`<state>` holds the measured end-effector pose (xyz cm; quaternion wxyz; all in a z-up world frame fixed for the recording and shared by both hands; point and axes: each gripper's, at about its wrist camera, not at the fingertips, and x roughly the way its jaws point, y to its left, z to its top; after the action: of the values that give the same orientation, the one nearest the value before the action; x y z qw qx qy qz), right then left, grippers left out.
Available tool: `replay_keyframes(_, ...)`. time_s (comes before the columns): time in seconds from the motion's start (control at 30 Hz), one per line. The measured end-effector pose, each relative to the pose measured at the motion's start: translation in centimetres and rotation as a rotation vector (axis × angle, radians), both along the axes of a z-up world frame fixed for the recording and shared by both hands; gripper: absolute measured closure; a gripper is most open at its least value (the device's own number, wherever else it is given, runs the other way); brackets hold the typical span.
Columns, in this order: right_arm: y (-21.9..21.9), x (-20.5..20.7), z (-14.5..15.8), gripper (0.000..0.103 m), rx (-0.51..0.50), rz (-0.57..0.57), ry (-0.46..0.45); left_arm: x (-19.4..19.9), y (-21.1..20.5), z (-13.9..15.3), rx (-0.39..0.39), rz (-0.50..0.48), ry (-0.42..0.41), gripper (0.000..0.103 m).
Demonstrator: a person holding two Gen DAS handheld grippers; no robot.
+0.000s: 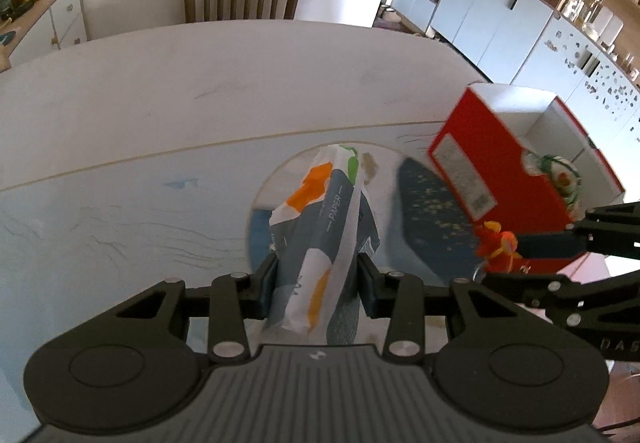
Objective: Organize objects
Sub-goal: 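Carry the tissue pack and dragon keychain over the red box and lower them inside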
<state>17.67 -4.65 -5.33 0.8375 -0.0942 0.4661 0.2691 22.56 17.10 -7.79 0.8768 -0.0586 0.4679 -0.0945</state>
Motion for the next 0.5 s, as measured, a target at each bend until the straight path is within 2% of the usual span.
replay_keyframes(0.13,-2.3,-0.7,1.7,0.066,0.014,0.001,-0.034,-0.9,-1.9,1.7,-0.027,-0.001,-0.004,0.063)
replay_keyframes(0.5,-9.1,-0.9,4.4,0.066,0.018,-0.011,-0.079,-1.8,-8.7,5.1,-0.019,-0.030,-0.036,0.063)
